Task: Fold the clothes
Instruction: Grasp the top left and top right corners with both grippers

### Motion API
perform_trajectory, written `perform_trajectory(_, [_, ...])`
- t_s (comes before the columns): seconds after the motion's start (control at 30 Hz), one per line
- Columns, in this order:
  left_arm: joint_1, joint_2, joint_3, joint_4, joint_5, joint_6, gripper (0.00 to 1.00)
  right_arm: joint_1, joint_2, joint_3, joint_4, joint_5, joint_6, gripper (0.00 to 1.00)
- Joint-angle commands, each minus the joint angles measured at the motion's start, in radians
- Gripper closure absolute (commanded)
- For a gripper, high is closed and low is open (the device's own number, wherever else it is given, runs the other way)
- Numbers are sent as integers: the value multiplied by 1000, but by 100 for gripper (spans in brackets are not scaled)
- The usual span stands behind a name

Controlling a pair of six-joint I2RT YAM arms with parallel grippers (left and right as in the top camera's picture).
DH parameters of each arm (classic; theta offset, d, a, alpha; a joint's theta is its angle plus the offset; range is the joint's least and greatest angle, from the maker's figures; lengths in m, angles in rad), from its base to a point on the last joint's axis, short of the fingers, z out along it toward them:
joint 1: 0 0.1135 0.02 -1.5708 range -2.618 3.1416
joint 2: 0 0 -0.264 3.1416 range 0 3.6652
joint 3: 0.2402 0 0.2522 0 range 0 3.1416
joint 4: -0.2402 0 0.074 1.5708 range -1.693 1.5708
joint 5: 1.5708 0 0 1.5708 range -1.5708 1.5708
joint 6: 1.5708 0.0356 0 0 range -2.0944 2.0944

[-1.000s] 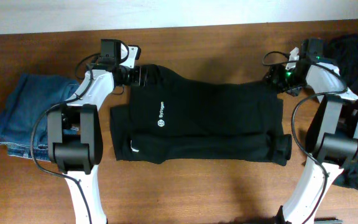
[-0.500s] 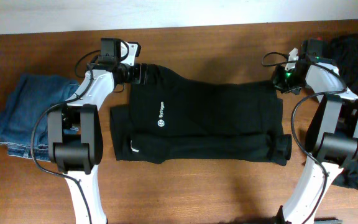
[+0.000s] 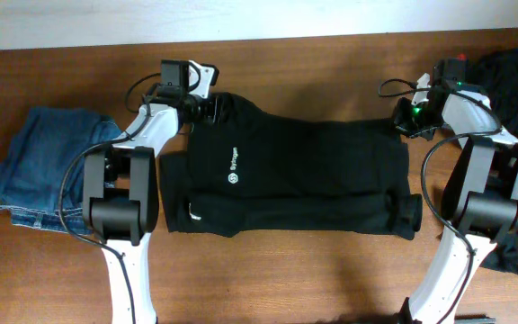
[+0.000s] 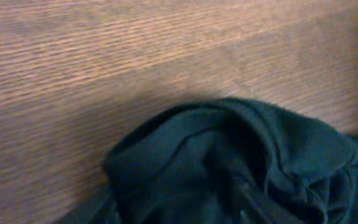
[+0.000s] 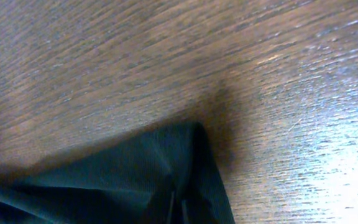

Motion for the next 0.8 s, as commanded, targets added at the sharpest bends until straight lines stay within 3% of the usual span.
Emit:
perform_trajectory(0.0, [-2, 33, 10, -1, 18, 6, 80, 3, 12, 16, -12, 9, -1, 95])
perform_trajectory(0.07, [-1, 32, 19, -3, 18, 6, 99, 2, 5, 16, -20, 9, -2, 95])
perform_trajectory(0.1, [3, 32, 27, -11, 18, 6, 100, 0, -2, 17, -24, 9, -9, 96])
perform_trajectory(0.5, [55, -121, 129, -263, 18, 7, 100, -5, -232, 18, -168, 10, -57, 96])
perform_trajectory(0.77, [55, -258, 129, -577, 54, 6, 100, -4, -287, 18, -349, 10, -57, 96])
